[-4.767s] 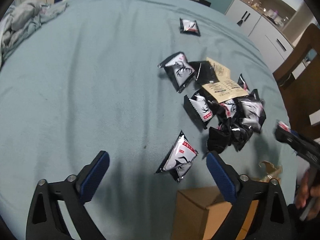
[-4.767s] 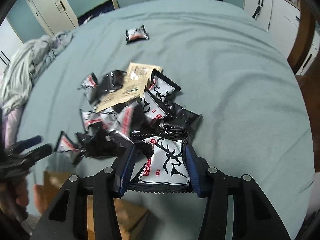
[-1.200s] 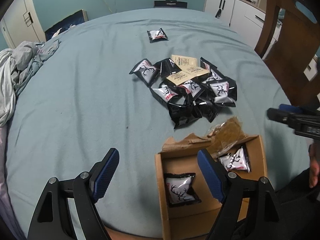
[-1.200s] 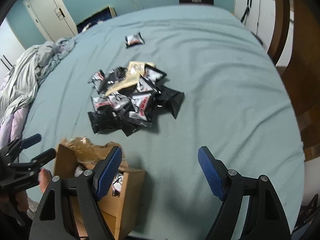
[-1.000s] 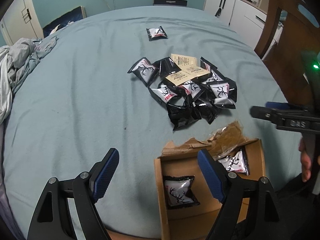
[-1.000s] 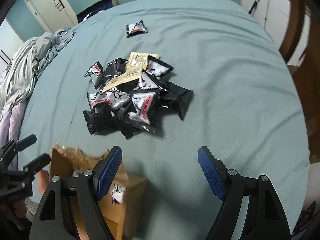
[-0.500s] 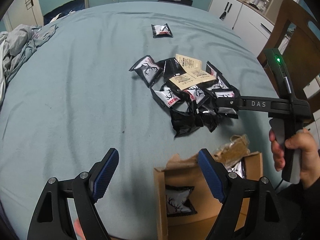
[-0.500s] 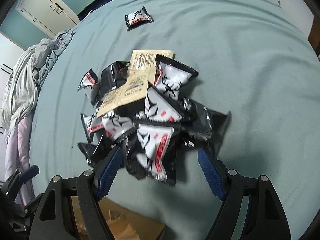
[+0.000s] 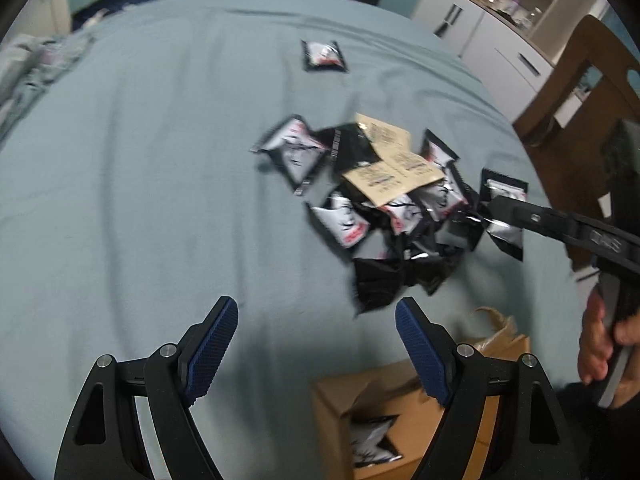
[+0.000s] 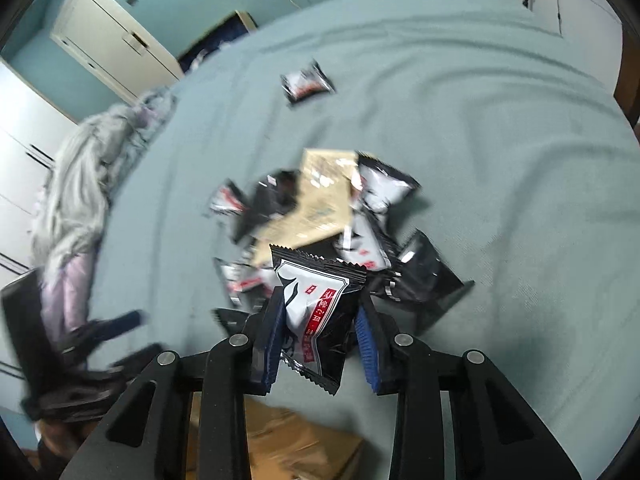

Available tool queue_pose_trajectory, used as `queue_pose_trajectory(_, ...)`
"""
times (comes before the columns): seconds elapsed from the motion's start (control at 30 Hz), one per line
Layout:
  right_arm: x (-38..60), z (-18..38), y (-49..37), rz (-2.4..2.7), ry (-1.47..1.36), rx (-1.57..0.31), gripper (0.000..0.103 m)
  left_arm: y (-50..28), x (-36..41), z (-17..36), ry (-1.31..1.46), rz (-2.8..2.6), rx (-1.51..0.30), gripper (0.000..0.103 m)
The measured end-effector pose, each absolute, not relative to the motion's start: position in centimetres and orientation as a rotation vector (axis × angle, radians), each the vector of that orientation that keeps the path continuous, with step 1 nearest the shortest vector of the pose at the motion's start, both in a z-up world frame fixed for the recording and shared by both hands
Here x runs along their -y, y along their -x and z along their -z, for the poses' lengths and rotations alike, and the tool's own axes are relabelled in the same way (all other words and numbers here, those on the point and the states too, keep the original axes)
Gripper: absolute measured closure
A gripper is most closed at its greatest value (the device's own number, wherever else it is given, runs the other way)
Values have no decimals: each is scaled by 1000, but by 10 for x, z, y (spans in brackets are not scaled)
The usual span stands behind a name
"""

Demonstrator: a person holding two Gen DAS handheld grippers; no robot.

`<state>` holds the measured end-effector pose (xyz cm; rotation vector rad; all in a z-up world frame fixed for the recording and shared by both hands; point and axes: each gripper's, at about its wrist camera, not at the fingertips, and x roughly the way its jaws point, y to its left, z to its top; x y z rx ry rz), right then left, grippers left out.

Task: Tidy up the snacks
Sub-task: 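Grasp a white deer packet from the pile with the right tool, then drop the right tool's packet into the box while the left tool drops a black packet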

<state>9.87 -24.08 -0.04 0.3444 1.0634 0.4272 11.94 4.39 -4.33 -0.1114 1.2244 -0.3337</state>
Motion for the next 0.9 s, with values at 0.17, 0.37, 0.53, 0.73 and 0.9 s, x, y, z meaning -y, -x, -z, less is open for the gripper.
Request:
queue_pose_trajectory(0.17,248,-4,-79,-456,-352,-1044,72,-132,-15,56,43,433,-1255,21)
queue_pose_trajectory(0.37,252,-6,-71,-471,-349,-1037,72,-150,14,83,64,486,-1358,21)
queue_pose_trajectory(0.53,249,-4,-74,-456,-328,-1032,72,-163,26,102,155,558,-1458,36)
queue_pose_trajectory(0.73,245,1,-75,-424,-314,-1048,72,-162,29,104,257,642,-1501,74)
queue_pose_trajectory(0.9,246,-1,-69,-389,-298,-1027,72,-149,28,82,206,592,-1398,76)
